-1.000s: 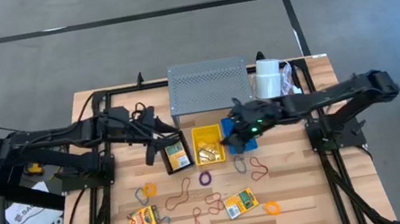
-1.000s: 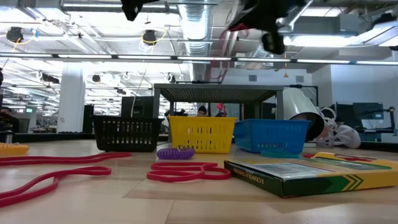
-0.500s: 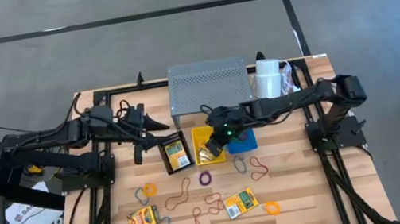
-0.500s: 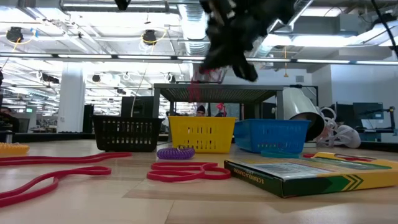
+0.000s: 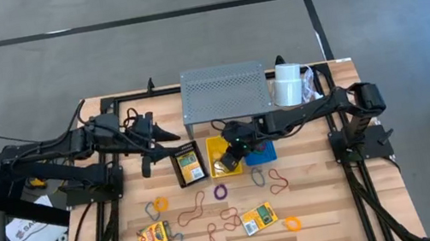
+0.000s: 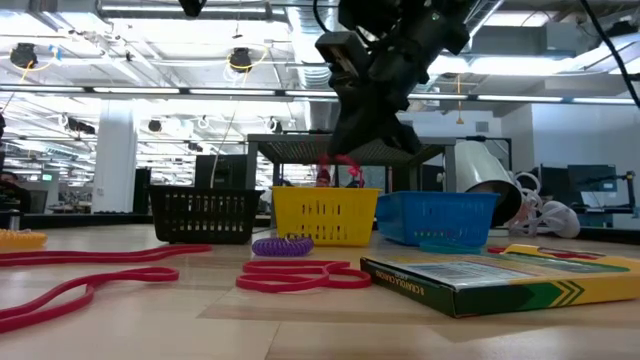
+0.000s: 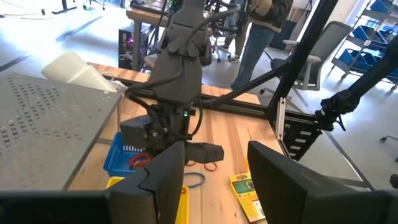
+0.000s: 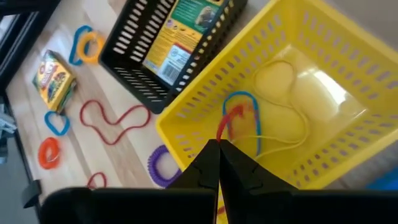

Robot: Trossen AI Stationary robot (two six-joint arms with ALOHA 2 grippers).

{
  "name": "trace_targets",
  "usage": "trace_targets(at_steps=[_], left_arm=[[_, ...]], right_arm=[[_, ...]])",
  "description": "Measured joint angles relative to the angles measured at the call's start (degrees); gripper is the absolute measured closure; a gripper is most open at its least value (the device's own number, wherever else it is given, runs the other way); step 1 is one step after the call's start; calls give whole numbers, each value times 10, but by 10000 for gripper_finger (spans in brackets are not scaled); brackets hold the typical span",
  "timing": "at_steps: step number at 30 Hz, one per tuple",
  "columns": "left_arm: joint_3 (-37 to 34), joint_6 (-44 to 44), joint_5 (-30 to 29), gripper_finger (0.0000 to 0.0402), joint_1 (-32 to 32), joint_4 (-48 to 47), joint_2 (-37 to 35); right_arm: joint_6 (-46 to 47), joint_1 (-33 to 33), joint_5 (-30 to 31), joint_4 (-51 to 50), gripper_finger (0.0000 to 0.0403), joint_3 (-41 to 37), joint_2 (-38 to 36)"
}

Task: Pick & Place Office Desk Supplies
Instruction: Put the red rubber band into the yellow basket

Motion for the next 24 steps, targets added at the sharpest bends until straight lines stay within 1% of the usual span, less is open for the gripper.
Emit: trace_targets(at_steps=[8,11,14,19,22,24], left_arm=[[0,0,0,230,0,-1,0],[0,0,0,230,0,-1,0],[0,0,0,230,0,-1,0],[0,0,0,230,0,-1,0],[0,0,0,230,0,-1,0],[0,0,0,230,0,-1,0]], right_arm=[[-11,-2,3,-5,402,0,0],[-14,-2,4,-5,387,0,0],[-25,-2,3,-5,353,0,0],[-29,-2,3,-4,281,0,0],[-17,-3,3,-4,240,0,0],[-8,-6,3,-5,222,0,0]])
